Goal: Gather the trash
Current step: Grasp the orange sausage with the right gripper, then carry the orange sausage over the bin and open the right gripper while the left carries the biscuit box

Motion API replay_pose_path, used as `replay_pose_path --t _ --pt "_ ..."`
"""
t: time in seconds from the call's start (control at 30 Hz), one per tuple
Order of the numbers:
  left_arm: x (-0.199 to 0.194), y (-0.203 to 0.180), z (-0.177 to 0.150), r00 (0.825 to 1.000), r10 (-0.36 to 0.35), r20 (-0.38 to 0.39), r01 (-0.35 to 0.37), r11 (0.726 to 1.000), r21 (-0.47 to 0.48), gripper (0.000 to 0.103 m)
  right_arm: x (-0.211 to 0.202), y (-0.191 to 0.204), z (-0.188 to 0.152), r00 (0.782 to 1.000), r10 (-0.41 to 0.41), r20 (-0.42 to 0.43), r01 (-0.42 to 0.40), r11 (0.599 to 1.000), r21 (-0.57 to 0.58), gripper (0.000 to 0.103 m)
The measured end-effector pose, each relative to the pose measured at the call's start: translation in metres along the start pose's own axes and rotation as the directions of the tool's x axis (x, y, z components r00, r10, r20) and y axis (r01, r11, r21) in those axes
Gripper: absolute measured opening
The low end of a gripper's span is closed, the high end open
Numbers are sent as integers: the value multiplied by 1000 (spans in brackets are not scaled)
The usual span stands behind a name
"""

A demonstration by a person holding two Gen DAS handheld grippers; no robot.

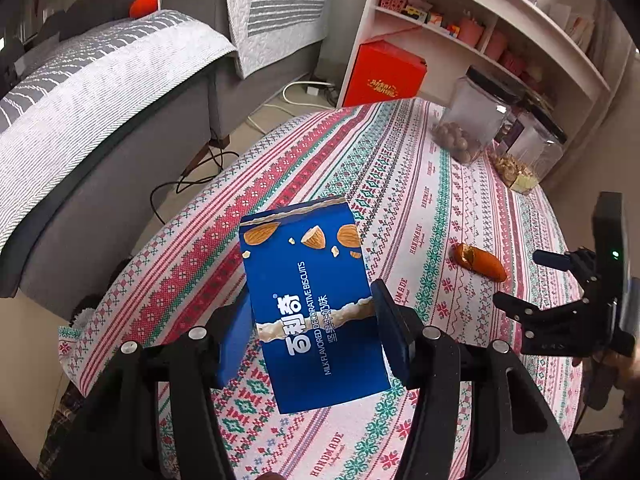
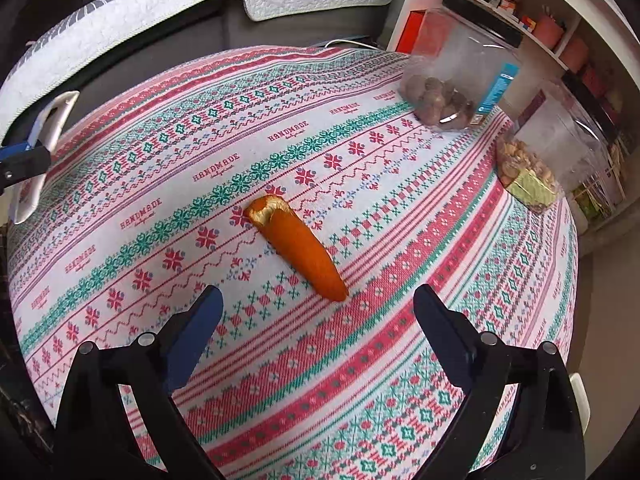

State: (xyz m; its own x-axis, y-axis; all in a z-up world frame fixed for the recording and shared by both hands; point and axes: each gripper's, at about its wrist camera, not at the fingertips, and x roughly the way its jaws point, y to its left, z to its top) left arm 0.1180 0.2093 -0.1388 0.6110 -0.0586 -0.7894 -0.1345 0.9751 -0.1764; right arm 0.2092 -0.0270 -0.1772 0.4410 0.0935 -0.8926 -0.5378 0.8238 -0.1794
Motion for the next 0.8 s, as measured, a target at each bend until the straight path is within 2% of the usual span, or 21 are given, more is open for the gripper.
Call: replay_pose_path --t 0.1,0.17,0.23,0.27,0.3,0.4,0.53,0.67,0.8 --pt "8 12 -4 1000 -24 -11 24 999 -26 56 18 7 7 999 -5 -50 3 999 -36 80" --pt "11 18 1 996 -82 -27 79 993 -83 56 23 5 10 999 28 -42 -29 999 -22 79" --pt "6 26 7 994 -109 -5 108 988 -110 56 25 -3 13 992 114 -59 -112 993 40 61" --pt "1 29 10 995 -102 16 103 988 -111 56 26 -5 14 989 136 -61 -132 989 65 47" --pt "-2 33 12 995 -93 30 96 989 -113 56 27 -7 15 989 132 -64 -127 988 83 39" --pt "-4 46 14 994 -101 37 105 983 -149 56 28 -8 17 988 136 -71 -126 984 130 29" --pt "-1 66 11 991 -130 13 129 964 -233 56 23 3 19 993 100 -66 -89 983 160 22" --pt "-3 81 11 989 -145 21 145 942 -304 56 9 28 19 997 70 -28 -64 984 166 17" --pt "-13 82 11 992 -113 54 124 946 -299 56 -21 48 15 995 80 52 -88 979 184 17"
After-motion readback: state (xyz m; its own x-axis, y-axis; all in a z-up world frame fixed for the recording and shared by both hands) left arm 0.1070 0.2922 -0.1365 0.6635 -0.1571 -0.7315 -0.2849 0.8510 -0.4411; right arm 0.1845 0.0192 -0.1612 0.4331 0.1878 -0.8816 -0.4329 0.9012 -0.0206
